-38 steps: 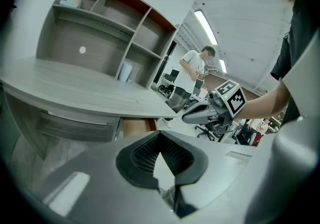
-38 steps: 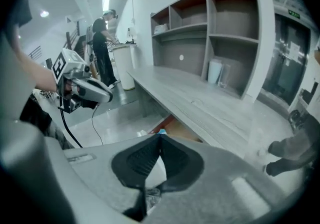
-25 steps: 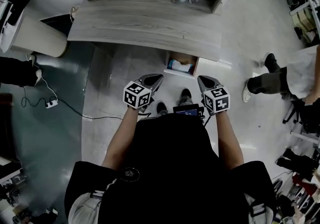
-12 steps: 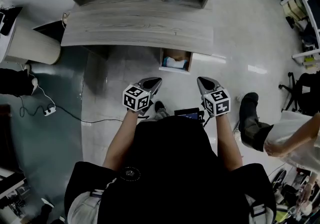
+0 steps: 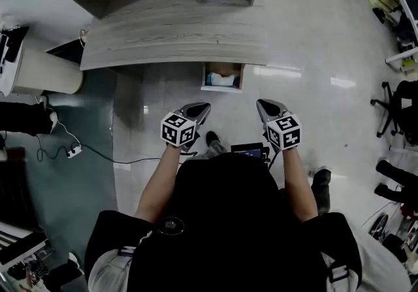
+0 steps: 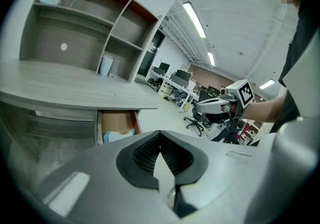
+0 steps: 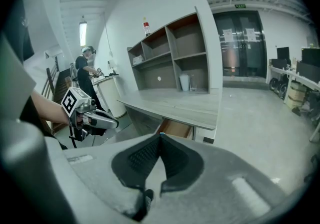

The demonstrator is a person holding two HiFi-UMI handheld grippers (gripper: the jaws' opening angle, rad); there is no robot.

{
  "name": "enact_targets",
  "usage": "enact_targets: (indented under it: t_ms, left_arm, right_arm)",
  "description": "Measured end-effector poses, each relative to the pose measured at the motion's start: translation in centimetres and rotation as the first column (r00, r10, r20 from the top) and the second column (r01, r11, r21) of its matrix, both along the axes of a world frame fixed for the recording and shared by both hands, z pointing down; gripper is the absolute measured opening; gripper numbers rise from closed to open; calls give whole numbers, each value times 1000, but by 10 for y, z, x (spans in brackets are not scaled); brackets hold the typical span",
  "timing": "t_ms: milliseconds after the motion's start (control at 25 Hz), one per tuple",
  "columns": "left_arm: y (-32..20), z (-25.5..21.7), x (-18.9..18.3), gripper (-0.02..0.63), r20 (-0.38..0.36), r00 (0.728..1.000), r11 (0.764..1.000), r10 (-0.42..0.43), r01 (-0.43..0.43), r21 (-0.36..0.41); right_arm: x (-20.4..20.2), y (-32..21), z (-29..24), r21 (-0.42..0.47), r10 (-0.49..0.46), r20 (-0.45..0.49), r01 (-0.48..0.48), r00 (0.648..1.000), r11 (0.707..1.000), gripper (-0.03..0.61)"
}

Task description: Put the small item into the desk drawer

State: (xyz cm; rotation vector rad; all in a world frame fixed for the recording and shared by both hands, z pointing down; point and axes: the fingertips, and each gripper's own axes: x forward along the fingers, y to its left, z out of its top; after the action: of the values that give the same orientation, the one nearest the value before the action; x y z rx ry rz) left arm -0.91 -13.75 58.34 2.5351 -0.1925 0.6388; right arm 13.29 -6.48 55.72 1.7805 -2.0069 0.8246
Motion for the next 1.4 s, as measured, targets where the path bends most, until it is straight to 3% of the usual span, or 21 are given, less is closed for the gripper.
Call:
enact_targets:
  t_ms: [560, 1400]
  left_arm:
    - [45, -11, 7, 0, 17, 999, 999, -38, 38, 36]
    - [138, -6, -36, 0, 19, 984, 984, -179, 178, 24]
  right_arm:
    - [6, 39, -3, 34, -47, 33, 46, 998, 998, -2]
    - [-30, 99, -3, 53, -167, 50, 165, 985, 985, -2]
